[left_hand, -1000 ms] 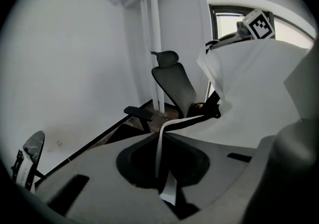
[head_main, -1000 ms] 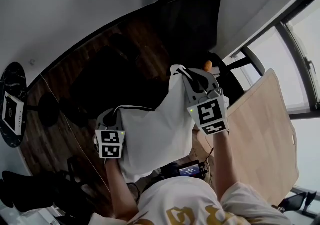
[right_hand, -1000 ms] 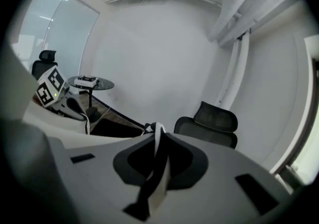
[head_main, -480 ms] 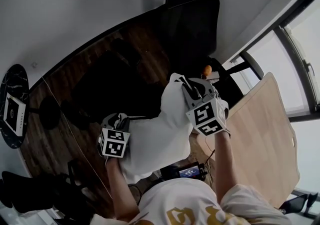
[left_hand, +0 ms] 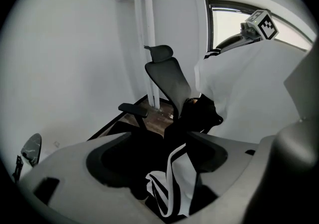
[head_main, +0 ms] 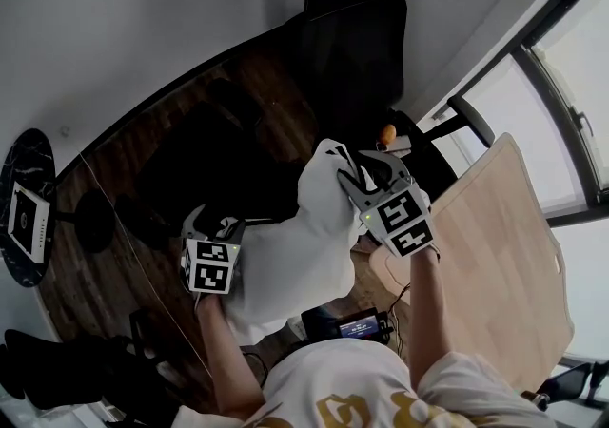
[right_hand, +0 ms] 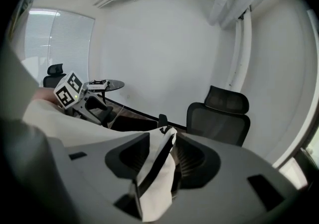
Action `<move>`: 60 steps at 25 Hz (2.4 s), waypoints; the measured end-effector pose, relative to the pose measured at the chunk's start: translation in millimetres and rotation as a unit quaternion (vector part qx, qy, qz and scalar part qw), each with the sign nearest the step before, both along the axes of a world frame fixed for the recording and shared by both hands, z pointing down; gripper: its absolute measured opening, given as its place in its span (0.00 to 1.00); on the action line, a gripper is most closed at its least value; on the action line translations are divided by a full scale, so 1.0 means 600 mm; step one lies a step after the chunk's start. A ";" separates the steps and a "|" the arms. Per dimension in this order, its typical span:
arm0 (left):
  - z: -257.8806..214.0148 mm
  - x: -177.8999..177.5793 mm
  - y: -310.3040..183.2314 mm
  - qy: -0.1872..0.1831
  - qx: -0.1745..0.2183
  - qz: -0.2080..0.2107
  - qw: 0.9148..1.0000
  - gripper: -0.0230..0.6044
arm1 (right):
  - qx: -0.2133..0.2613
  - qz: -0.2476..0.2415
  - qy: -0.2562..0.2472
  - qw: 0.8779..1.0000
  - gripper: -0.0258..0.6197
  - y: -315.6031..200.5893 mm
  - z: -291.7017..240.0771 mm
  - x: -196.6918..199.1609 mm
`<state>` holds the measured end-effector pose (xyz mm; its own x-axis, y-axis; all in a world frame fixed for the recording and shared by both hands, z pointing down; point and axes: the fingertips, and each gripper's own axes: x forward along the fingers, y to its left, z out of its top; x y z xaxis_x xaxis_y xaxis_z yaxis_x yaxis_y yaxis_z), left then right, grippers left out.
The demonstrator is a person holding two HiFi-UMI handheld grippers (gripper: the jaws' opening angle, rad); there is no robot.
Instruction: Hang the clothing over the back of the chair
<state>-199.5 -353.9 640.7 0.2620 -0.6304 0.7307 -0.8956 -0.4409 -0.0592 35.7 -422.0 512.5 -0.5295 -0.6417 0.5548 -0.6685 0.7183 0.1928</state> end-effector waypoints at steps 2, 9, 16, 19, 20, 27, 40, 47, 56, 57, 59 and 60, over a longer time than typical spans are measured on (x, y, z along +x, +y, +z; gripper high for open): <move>-0.022 -0.008 -0.004 -0.004 0.017 -0.005 1.000 0.56 | 0.003 0.005 -0.002 1.000 0.31 0.009 -0.007 0.005; -0.110 -0.026 0.005 0.044 0.071 -0.046 0.995 0.56 | 0.031 0.059 -0.072 0.995 0.28 0.025 -0.063 0.034; -0.174 -0.064 0.055 0.023 0.114 -0.072 0.991 0.27 | 0.060 0.073 -0.120 0.988 0.09 0.069 -0.102 0.011; -0.195 -0.064 0.086 0.026 0.127 -0.081 0.988 0.08 | 0.050 0.082 -0.126 0.987 0.07 0.100 -0.085 0.004; -0.201 -0.063 0.096 0.035 0.128 -0.084 0.987 0.07 | 0.047 0.087 -0.129 0.987 0.06 0.111 -0.080 0.005; -0.244 -0.052 0.165 0.103 0.150 -0.094 0.979 0.07 | 0.059 0.102 -0.153 0.981 0.06 0.187 -0.101 0.013; -0.309 0.002 0.237 0.149 0.241 -0.083 0.955 0.07 | 0.096 0.120 -0.162 0.975 0.06 0.296 -0.134 0.008; -0.323 0.054 0.285 0.185 0.267 -0.058 0.944 0.07 | 0.101 0.121 -0.177 0.971 0.06 0.358 -0.128 -0.010; -0.321 0.063 0.307 0.193 0.268 -0.055 0.942 0.07 | 0.108 0.126 -0.170 0.971 0.06 0.397 -0.138 -0.008; -0.322 0.066 0.307 0.191 0.269 -0.053 0.942 0.07 | 0.108 0.127 -0.167 0.972 0.06 0.399 -0.137 -0.007; -0.322 0.070 0.309 0.189 0.270 -0.050 0.943 0.07 | 0.107 0.129 -0.161 0.973 0.06 0.401 -0.133 -0.005; -0.322 0.072 0.310 0.190 0.270 -0.049 0.943 0.07 | 0.105 0.129 -0.159 0.973 0.06 0.402 -0.130 -0.005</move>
